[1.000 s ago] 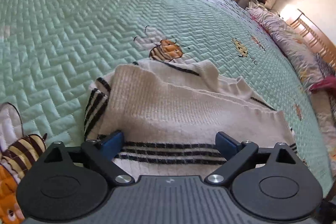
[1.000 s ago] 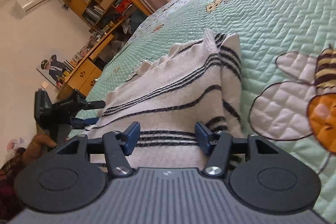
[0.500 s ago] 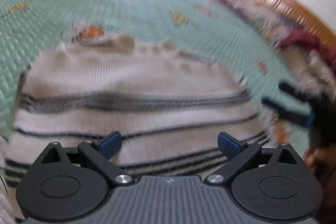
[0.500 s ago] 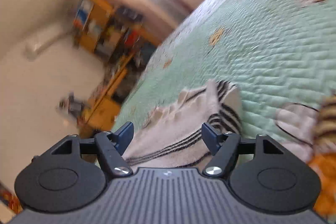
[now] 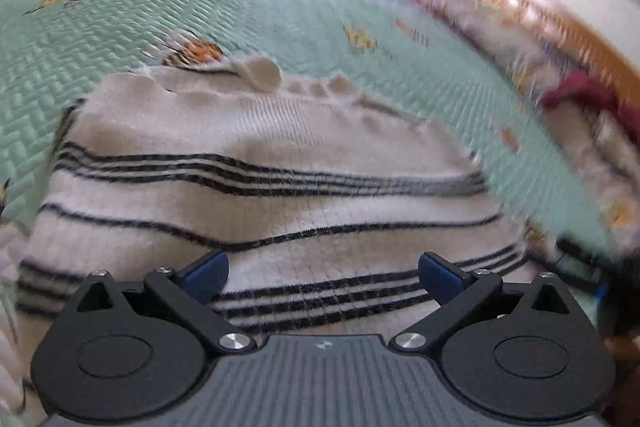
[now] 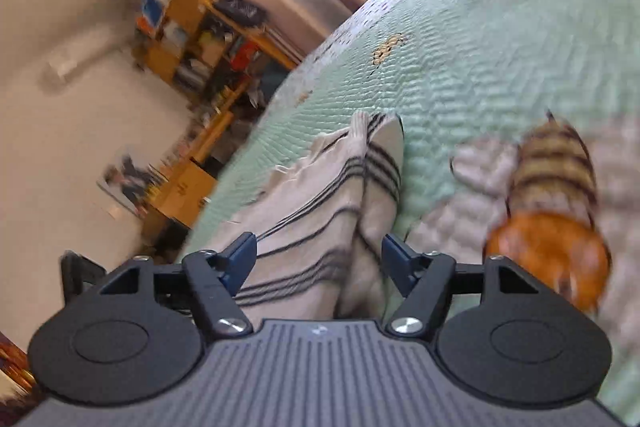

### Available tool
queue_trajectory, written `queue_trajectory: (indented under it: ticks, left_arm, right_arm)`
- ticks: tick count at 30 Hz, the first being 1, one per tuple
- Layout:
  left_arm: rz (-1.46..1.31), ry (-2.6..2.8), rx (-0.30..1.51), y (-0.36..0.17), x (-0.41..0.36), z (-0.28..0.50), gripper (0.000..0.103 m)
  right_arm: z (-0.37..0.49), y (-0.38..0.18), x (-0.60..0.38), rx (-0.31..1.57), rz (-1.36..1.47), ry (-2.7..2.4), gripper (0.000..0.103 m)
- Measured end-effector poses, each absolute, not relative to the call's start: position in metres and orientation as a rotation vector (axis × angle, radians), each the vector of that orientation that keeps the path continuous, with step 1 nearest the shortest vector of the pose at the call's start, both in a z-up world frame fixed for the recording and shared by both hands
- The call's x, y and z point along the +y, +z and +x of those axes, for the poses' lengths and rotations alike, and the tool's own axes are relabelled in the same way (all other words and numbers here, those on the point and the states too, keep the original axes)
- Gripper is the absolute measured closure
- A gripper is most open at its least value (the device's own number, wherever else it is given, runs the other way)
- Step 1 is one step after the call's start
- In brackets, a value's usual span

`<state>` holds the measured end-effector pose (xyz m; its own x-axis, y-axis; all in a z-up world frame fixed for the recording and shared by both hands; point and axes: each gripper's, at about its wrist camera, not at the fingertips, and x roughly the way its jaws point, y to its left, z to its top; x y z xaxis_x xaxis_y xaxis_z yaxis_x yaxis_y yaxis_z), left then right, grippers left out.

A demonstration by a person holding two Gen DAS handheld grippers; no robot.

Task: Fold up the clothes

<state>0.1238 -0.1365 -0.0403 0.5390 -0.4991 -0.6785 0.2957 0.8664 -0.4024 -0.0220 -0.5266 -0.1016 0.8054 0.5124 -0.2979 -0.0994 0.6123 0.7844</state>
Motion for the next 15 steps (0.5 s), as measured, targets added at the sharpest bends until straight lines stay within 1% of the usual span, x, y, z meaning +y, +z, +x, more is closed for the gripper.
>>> queue_trajectory:
  ticks: [2, 4, 5, 7, 12, 15]
  left_arm:
    - [-0.321, -0.463, 0.852, -0.034, -0.116, 0.114, 0.002]
    - [-0.363, -0.426, 0.827, -0.028, -0.094, 0.105, 0.002]
    - [-0.378, -0.412, 0.823, -0.027, -0.083, 0.102, 0.002]
    - [-0.398, -0.395, 0.829, -0.026, -0.066, 0.098, 0.002]
    - [-0.402, -0.358, 0.796, -0.027, -0.041, 0.087, 0.003]
    - [-0.420, -0.302, 0.729, -0.023, -0.025, 0.088, 0.003]
  right_arm:
    - [-0.035, -0.107, -0.527, 0.532, 0.887, 0.374, 0.027]
    - [-0.038, -0.110, -0.524, 0.562, 0.874, 0.366, 0.020]
    - [-0.037, -0.113, -0.524, 0.569, 0.888, 0.366, 0.020]
    - [-0.036, -0.119, -0.523, 0.581, 0.916, 0.366, 0.014]
    - [-0.024, -0.117, -0.511, 0.624, 0.902, 0.364, 0.007]
    - [-0.022, -0.111, -0.503, 0.638, 0.878, 0.348, 0.007]
